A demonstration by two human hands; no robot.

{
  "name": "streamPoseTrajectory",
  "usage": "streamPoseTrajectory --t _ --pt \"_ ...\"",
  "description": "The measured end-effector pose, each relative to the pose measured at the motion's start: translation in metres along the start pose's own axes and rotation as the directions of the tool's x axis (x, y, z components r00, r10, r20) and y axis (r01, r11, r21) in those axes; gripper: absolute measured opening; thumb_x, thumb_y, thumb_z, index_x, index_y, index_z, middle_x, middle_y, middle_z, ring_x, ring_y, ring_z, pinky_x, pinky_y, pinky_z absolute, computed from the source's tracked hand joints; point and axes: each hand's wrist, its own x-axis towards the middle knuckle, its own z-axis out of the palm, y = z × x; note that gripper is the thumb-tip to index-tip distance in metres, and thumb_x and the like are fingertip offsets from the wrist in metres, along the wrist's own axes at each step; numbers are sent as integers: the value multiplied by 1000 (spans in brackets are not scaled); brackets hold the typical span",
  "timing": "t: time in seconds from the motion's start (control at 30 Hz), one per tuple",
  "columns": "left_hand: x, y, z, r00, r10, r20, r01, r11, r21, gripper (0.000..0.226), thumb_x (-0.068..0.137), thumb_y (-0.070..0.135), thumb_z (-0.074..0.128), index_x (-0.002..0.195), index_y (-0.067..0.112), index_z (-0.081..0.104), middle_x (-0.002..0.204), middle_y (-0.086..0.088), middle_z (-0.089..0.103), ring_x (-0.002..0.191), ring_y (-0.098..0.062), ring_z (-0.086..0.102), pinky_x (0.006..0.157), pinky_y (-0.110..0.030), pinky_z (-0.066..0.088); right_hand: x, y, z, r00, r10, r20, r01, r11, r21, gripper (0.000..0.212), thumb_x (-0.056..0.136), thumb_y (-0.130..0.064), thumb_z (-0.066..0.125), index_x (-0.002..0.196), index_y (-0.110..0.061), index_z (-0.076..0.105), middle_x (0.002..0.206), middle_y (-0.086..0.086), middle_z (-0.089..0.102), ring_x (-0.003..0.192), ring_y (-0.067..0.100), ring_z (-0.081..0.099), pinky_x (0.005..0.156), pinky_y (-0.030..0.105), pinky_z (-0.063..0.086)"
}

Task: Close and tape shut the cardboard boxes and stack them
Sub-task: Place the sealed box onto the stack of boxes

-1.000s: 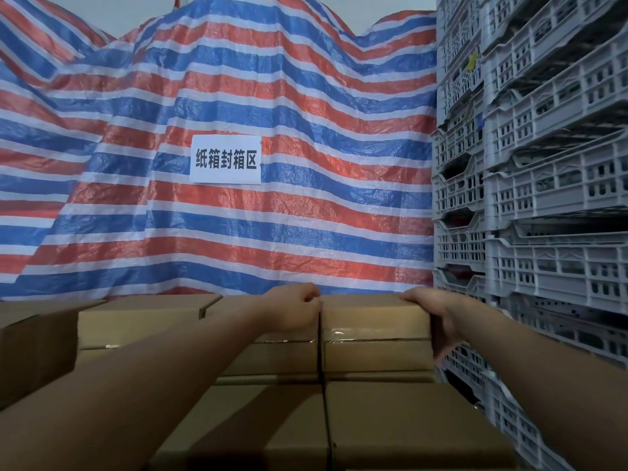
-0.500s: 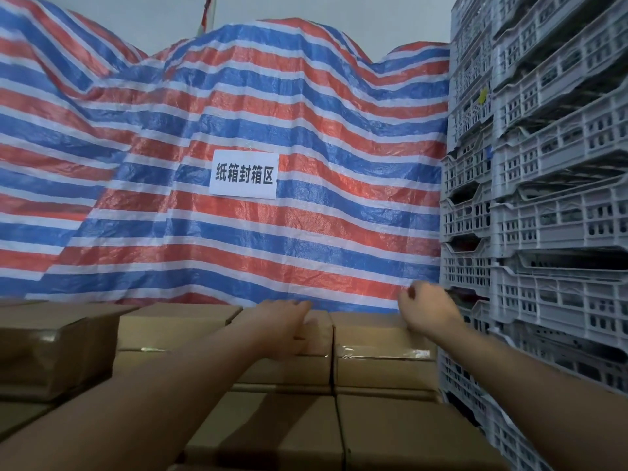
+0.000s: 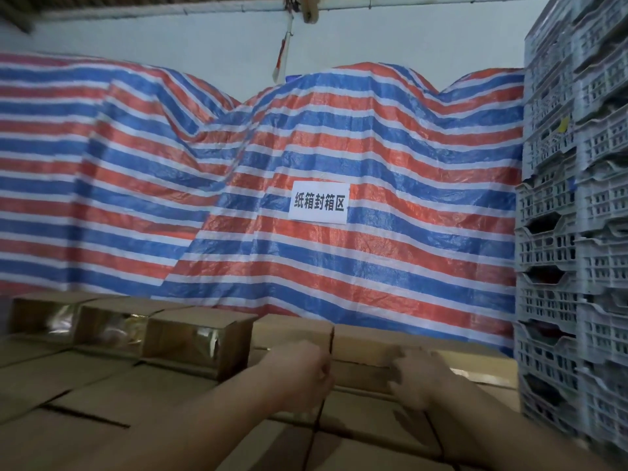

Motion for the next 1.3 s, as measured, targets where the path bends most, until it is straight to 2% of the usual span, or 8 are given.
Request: streamPoseTrajectory --t 0.13,0.23,0.37,0.47,0.6,0.77,1.0,1.3 --pt "-45 -24 -10 998 -14 53 18 997 -75 28 96 45 48 99 25 67 94 5 67 89 -14 64 84 -38 56 -22 -28 -3 998 -16 -59 23 993 113 27 94 -51 47 109 -35 62 125 -8 59 108 10 53 100 32 44" --pt "-82 -44 -14 999 -44 3 44 990 -133 25 96 41 49 95 24 66 91 5 67 87 -12 64 83 -36 56 -43 -60 -18 992 -17 -124 43 977 209 24 93 -49 45 84 -31 58 97 -13 61 82 2 54 74 26 45" --pt "-130 -67 -10 984 -76 -161 29 960 -277 23 99 38 48 87 28 64 83 6 64 76 -3 62 75 -29 54 -78 -113 -34 973 -4 -231 77 949 306 33 97 -41 45 76 -24 63 79 -6 65 72 7 60 65 28 49" --pt "-164 -80 -7 945 -180 -272 63 918 -391 39 99 48 40 75 28 63 68 5 62 61 -2 58 60 -22 45 -111 -150 -45 945 15 -327 133 896 424 39 97 -39 47 65 -21 60 65 -3 62 60 7 58 53 25 45" --pt "-206 -98 -11 861 -382 -335 203 863 -464 64 97 58 30 59 18 63 50 1 59 47 -6 57 53 -32 48 -153 -191 -59 916 -47 -398 250 844 474 40 96 -32 53 56 -27 49 59 -8 53 57 4 54 51 17 33" --pt "-255 -106 -8 874 -231 -428 81 937 -340 35 100 41 39 73 28 57 58 4 58 53 -7 56 56 -39 51 -211 -217 -45 881 -39 -471 283 841 461 41 93 -34 55 56 -28 39 55 -11 42 53 5 47 44 18 28" --pt "-301 -87 26 903 68 -425 -88 996 -27 39 96 40 40 69 22 63 68 11 60 67 -5 56 65 -25 46 -250 -238 6 962 40 -269 135 787 602 45 95 -40 54 60 -19 35 61 0 44 59 6 48 61 20 41" --pt "-304 -94 35 873 -90 -479 -25 973 -227 50 94 52 31 67 19 57 64 8 57 65 -4 55 66 -28 46 -248 -237 8 981 121 -153 24 702 711 48 89 -33 64 50 -21 39 53 -3 49 61 0 58 60 12 42"
